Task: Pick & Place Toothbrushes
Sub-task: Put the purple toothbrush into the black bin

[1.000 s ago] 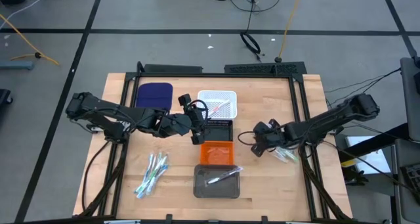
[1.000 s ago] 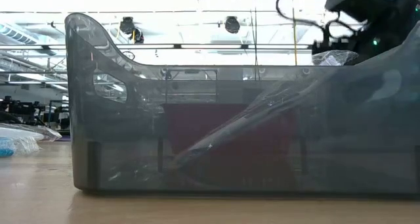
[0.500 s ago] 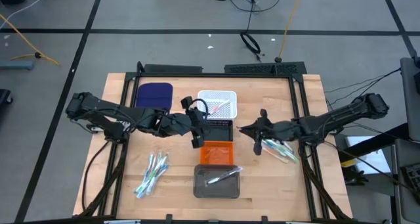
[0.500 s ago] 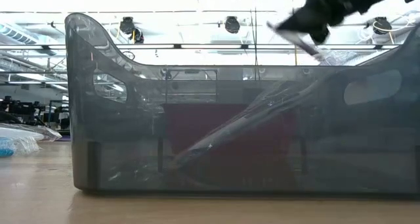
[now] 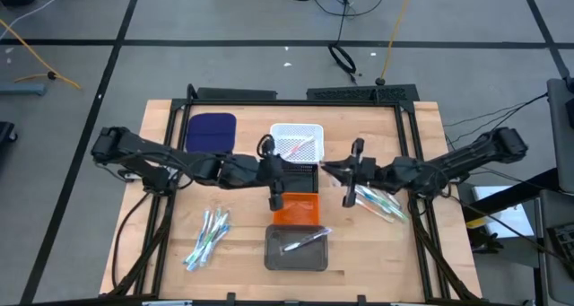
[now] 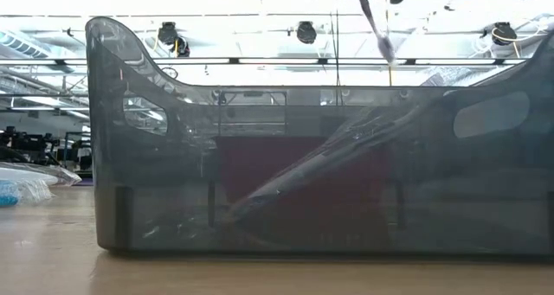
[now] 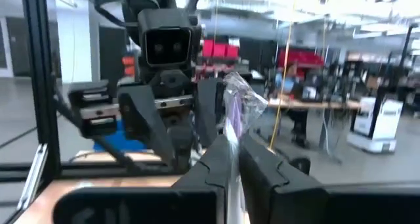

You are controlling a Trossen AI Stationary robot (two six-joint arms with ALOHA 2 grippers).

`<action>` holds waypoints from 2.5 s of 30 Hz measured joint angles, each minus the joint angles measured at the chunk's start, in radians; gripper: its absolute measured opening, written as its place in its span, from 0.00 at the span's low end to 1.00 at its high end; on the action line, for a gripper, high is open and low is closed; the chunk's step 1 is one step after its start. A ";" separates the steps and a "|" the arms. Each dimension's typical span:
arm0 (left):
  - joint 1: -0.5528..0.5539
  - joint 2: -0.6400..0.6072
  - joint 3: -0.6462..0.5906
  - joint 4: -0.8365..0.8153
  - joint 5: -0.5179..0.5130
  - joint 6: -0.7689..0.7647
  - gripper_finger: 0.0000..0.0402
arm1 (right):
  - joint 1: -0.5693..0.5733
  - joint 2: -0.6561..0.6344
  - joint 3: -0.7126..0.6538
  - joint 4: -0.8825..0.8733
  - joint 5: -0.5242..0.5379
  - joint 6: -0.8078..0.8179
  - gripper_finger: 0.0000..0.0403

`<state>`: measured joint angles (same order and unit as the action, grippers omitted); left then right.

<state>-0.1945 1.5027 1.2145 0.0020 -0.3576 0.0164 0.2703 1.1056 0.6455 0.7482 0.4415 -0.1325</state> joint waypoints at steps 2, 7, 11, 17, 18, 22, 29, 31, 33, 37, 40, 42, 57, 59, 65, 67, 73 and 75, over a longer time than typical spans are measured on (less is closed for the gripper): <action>0.008 0.011 -0.020 0.087 0.036 0.000 0.39 | 0.000 0.030 0.000 0.063 -0.026 -0.019 0.03; 0.031 0.036 -0.077 0.243 0.106 -0.011 0.39 | 0.000 0.104 0.000 0.217 -0.081 -0.068 0.03; 0.045 0.059 -0.105 0.313 0.160 -0.038 0.39 | 0.000 0.137 0.000 0.281 -0.081 -0.097 0.03; 0.057 0.113 -0.129 0.432 0.190 -0.064 0.39 | 0.000 0.163 0.000 0.333 -0.111 -0.099 0.03; 0.058 0.127 -0.130 0.456 0.199 -0.065 0.39 | 0.000 0.167 0.000 0.341 -0.111 -0.100 0.03; 0.066 0.194 -0.130 0.586 0.250 -0.064 0.39 | -0.001 0.170 0.000 0.338 -0.109 -0.100 0.03; 0.079 0.227 -0.130 0.634 0.268 -0.080 0.39 | -0.001 0.170 0.000 0.319 -0.106 -0.098 0.04; 0.079 0.227 -0.130 0.632 0.268 -0.080 0.36 | -0.001 0.170 0.000 0.312 -0.105 -0.098 0.04; 0.079 0.227 -0.130 0.632 0.276 -0.075 0.31 | -0.001 0.171 0.000 0.309 -0.106 -0.096 0.04; 0.081 0.227 -0.130 0.630 0.297 -0.066 0.12 | -0.001 0.171 0.000 0.309 -0.110 -0.092 0.04; 0.080 0.227 -0.130 0.627 0.307 -0.044 0.03 | -0.001 0.171 0.000 0.303 -0.108 -0.086 0.04; 0.080 0.227 -0.130 0.621 0.309 -0.045 0.03 | -0.001 0.170 0.000 0.295 -0.105 -0.085 0.04; 0.070 0.156 -0.129 0.401 0.268 -0.061 0.01 | -0.002 0.129 0.000 0.157 -0.075 -0.060 0.23; 0.060 0.128 -0.129 0.322 0.233 -0.061 0.01 | -0.002 0.112 0.000 0.123 -0.075 -0.053 0.27; 0.035 0.065 -0.129 0.144 0.224 -0.109 0.01 | -0.002 0.046 -0.001 -0.059 -0.075 -0.008 0.39; 0.025 0.058 -0.129 0.092 0.226 -0.140 0.01 | -0.002 0.031 0.001 -0.083 -0.075 0.012 0.42; -0.013 0.054 -0.129 0.068 0.360 -0.225 0.01 | -0.002 0.005 0.000 -0.137 -0.074 0.016 0.43; -0.025 0.054 -0.129 0.040 0.388 -0.243 0.01 | -0.002 0.004 0.000 -0.143 -0.073 0.016 0.42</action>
<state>-0.2200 1.5566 1.0855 0.0425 0.0309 -0.2264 0.2687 1.1095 0.6456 0.6051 0.3687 -0.1162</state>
